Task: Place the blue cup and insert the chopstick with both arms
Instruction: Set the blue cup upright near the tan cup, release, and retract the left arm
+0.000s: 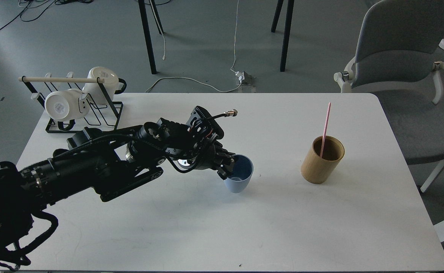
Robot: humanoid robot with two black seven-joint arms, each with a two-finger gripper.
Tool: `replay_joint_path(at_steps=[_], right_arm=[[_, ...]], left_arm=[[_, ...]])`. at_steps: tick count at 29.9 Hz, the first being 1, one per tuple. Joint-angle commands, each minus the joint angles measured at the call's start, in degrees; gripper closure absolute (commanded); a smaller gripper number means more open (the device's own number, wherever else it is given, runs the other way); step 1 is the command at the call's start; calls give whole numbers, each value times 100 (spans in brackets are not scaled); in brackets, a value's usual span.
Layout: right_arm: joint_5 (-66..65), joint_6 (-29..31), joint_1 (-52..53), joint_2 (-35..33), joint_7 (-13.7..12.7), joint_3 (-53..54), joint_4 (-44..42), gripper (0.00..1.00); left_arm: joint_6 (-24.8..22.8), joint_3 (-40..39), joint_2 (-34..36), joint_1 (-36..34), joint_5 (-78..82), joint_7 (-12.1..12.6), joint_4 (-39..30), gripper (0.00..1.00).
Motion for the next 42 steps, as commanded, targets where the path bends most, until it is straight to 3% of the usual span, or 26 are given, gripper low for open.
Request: replay_joint_path(at_steps=[1, 8, 12, 18, 20, 23, 24, 32, 35, 38, 42], right_arm=[[-5, 0, 4, -9, -3, 8, -8, 1], [-5, 0, -5, -62, 6, -1, -16, 1], [-5, 0, 4, -62, -29, -1, -8, 1], [-268, 0, 144, -264, -108, -448, 168, 1], [-461, 0, 337, -491, -108, -651, 325, 1], [-803, 0, 523, -817, -99, -810, 598, 1], [-926, 0, 531, -905, -91, -853, 747, 1], [-2631, 0, 496, -1626, -82, -1012, 2557, 1], [-3333, -250, 505, -1670, -99, -1030, 3119, 1], [-4333, -452, 514, -1671, -126, -1030, 3708, 1], [-6179, -883, 488, -1574, -275, -1038, 4254, 1]], left_arm=[[1, 51, -42, 22, 1, 15, 95, 94], [1, 60, -42, 22, -34, 15, 86, 86], [1, 43, -25, 31, -69, -20, 25, 71], [1, -272, 185, 13, -489, -90, -107, 60], [1, -807, 387, 22, -1286, -29, -98, 45], [1, -1432, 493, 31, -2535, -11, -2, 4], [1, -1555, 563, 31, -2991, -11, 16, 1], [1, -2013, 1293, 74, -7673, -125, 604, 1], [1, -2145, 1311, 92, -9713, -292, 1165, 1], [1, -2163, 1285, 110, -10973, -477, 1816, 1], [1, -2426, 1267, 110, -11634, -547, 2292, 1]])
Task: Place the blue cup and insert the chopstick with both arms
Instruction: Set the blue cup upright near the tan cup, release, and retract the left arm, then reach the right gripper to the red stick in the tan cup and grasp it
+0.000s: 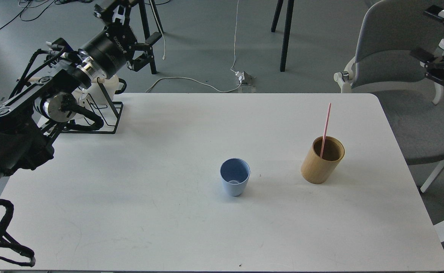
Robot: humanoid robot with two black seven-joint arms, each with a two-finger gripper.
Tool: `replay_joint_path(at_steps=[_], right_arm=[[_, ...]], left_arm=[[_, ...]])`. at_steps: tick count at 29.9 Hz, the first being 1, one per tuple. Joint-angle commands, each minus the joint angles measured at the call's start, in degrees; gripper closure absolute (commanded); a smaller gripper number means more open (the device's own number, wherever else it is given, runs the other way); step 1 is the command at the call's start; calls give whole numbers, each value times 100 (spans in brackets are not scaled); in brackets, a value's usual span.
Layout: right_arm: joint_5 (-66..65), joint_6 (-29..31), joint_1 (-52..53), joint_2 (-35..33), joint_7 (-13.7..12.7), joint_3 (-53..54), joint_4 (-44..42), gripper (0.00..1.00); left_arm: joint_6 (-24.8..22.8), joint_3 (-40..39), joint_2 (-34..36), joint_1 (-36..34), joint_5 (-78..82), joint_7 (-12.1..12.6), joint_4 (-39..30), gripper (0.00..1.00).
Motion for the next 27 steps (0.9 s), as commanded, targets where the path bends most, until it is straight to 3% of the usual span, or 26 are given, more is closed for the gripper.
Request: replay_joint_path(at_steps=[1, 6, 12, 18, 24, 27], right_arm=[[-1519, -279, -31, 125, -136, -15, 320, 1], [-3223, -306, 12, 818, -444, -584, 346, 8], [-5317, -560, -5, 1416, -523, -1307, 189, 26], [-5802, -587, 57, 1970, -743, -1597, -75, 40], [-6171, -561, 206, 2024, -761, -1781, -101, 62], [-6189, -569, 320, 2024, -752, -2019, -154, 66]], left_arm=[[-5, -304, -9, 7, -642, -55, 407, 1], [-5, -621, -114, 86, -1766, -28, 1197, 1], [-5, -621, -272, 341, -2305, -37, 1374, 1], [-5, -648, -325, 535, -2331, -55, 1374, 1], [-5, -648, -352, 640, -2348, -55, 1418, 1], [-5, -657, -579, 632, -2454, -55, 1751, 1]])
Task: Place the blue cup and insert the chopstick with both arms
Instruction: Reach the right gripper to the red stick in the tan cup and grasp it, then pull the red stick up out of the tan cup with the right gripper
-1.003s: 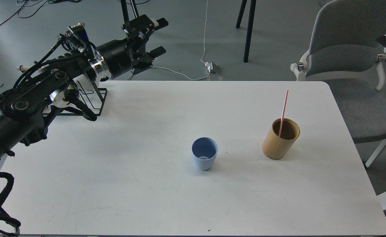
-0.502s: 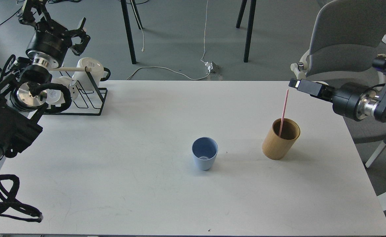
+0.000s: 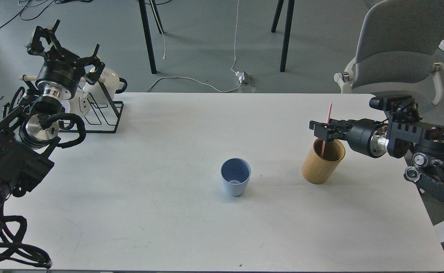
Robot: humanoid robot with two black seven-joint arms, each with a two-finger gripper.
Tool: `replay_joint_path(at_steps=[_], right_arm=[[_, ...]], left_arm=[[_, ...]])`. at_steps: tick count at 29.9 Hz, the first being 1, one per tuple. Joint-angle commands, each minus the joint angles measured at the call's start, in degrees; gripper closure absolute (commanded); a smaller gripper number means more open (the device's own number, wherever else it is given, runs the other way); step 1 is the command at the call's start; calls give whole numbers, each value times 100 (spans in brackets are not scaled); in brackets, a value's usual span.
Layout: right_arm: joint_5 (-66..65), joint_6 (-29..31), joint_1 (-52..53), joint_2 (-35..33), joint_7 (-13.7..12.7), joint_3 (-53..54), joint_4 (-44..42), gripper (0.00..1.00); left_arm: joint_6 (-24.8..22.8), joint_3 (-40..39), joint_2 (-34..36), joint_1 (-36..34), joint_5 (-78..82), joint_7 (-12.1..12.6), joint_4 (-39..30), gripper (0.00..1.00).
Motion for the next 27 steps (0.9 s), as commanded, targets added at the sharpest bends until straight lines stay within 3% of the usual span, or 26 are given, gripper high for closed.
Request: replay_joint_path(at_steps=[1, 9, 18, 27], right_arm=[[-51, -7, 102, 3, -1, -237, -44, 67], [-42, -6, 154, 3, -1, -255, -44, 91], [194, 28, 505, -532, 17, -203, 281, 94], [1626, 213, 1656, -1131, -124, -168, 773, 94]], left_arm=[[0, -7, -267, -9, -102, 9, 392, 1], [0, -7, -338, -26, -129, 9, 587, 1], [0, -7, -338, -62, -129, 0, 587, 1], [0, -7, -338, -62, -129, 0, 587, 1]])
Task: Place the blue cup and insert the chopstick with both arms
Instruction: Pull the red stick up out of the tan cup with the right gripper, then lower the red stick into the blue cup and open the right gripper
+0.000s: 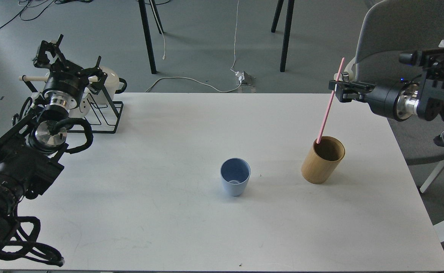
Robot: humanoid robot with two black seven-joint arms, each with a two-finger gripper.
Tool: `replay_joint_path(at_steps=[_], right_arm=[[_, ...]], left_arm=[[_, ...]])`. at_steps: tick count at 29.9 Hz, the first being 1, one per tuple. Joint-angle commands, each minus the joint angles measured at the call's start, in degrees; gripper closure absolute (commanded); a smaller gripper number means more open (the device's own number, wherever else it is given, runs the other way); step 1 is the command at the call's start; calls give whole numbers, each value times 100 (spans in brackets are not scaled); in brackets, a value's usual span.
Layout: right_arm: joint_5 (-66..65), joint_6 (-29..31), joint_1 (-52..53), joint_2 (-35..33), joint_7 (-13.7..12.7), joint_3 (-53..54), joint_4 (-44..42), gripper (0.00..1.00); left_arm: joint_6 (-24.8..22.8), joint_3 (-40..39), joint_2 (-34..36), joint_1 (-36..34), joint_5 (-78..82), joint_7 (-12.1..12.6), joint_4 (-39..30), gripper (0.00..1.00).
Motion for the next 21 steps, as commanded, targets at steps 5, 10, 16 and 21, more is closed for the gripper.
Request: replay_joint_path(at_steps=[5, 10, 16, 21], right_arm=[[905, 47, 591, 44, -182, 42, 521, 94], [870, 38, 512, 623, -200, -116, 795, 95], [817, 20, 433, 1581, -200, -537, 558, 95], [633, -6, 424, 2101, -191, -916, 48, 95]], left_arm=[[0, 0, -26, -16, 11, -1, -17, 1], [0, 8, -26, -16, 11, 8, -26, 1], [0, 8, -26, -25, 11, 8, -34, 1], [0, 0, -17, -33, 11, 8, -34, 1]])
